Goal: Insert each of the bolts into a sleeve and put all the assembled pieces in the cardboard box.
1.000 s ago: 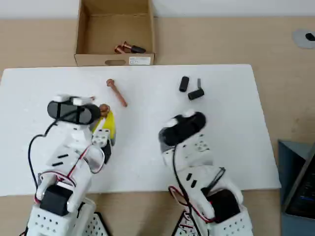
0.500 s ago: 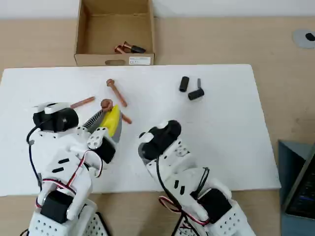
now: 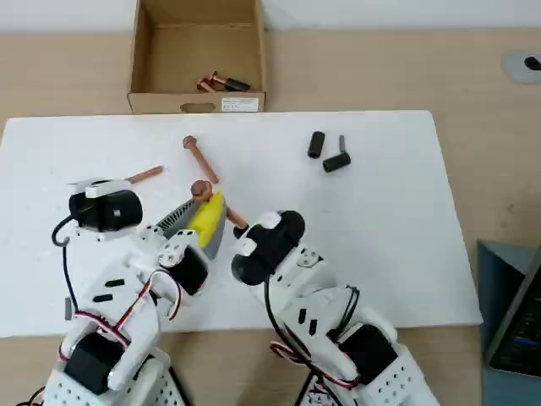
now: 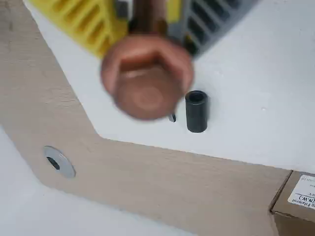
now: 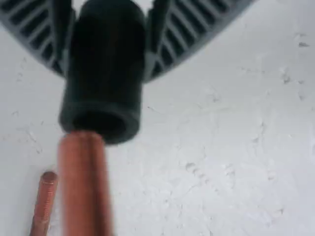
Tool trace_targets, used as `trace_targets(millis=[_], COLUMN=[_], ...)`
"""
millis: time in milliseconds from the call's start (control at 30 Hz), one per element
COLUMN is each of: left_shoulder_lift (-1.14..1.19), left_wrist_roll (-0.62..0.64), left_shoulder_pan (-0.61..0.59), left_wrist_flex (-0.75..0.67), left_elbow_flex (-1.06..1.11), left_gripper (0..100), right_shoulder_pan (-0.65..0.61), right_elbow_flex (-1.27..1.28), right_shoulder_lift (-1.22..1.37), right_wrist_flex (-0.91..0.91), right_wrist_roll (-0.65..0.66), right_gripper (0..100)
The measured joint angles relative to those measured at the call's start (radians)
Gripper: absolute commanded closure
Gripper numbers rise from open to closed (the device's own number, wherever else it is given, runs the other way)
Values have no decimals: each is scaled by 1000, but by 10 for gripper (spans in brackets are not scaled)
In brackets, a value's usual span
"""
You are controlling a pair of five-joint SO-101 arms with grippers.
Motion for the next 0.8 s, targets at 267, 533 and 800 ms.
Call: trace_targets(millis=[267,533,800], left_shoulder_lift=[0,0,0], left_wrist_roll=[0,0,0], left_shoulder_pan=[0,0,0], left_wrist_flex=[35,35,38], left_elbow_flex=[-6,-6,-5], left_gripper=[998,998,998], right_shoulder_pan=[0,0,0], right_elbow_flex=[0,0,0], right_shoulder_lift=[0,0,0], right_wrist_flex=[-2,-2,-20], right_wrist_roll=[0,46,71], right_gripper=[989,989,989])
